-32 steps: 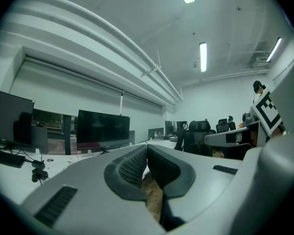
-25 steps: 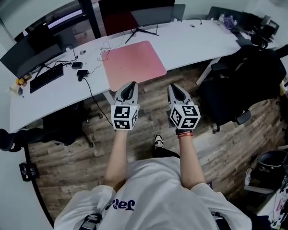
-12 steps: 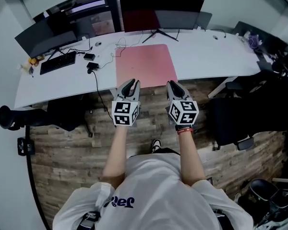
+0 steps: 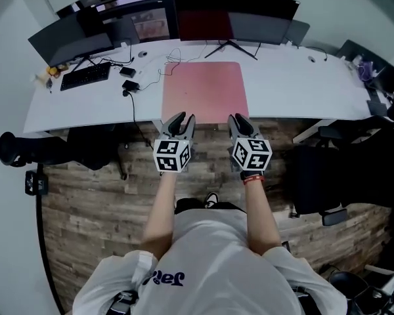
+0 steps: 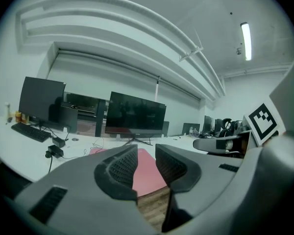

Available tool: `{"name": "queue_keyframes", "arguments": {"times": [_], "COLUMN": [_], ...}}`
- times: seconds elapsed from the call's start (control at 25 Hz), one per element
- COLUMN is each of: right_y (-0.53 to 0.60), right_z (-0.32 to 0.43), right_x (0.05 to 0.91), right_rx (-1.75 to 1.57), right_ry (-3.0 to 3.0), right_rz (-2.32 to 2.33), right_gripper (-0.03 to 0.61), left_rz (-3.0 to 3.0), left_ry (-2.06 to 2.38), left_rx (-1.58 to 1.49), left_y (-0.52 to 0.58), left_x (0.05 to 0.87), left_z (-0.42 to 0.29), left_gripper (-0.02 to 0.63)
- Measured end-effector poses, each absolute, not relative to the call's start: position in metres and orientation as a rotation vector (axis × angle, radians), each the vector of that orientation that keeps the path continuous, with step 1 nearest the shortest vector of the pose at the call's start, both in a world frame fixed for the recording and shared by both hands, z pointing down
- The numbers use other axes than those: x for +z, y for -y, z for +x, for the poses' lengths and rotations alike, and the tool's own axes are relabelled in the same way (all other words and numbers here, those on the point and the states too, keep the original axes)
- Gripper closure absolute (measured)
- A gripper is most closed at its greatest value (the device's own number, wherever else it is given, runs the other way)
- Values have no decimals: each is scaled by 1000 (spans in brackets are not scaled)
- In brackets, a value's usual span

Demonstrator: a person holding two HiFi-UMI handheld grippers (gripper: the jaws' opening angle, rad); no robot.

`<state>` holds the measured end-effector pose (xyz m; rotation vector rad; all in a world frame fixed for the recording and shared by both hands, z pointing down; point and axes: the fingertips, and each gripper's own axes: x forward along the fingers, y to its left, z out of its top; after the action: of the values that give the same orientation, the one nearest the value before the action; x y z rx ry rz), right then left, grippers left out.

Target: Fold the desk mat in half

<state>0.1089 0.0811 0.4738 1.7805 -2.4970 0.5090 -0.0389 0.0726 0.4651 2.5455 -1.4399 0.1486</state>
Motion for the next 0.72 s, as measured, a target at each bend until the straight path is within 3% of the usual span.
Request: {"name": "queue_keyframes", "arguments": {"times": [0.72], "right_y": [-27], "right_z": [107], "right_x": [583], "right_rx": [857], "right_ry": [2466], "right_rz": [1680], "right_gripper": [442], "left_rz": [2219], "left_ry": [1326], "left_rx": [65], "left_y": [-25], "left_x": [572], "left_z": [-33], "left_gripper": [449]}}
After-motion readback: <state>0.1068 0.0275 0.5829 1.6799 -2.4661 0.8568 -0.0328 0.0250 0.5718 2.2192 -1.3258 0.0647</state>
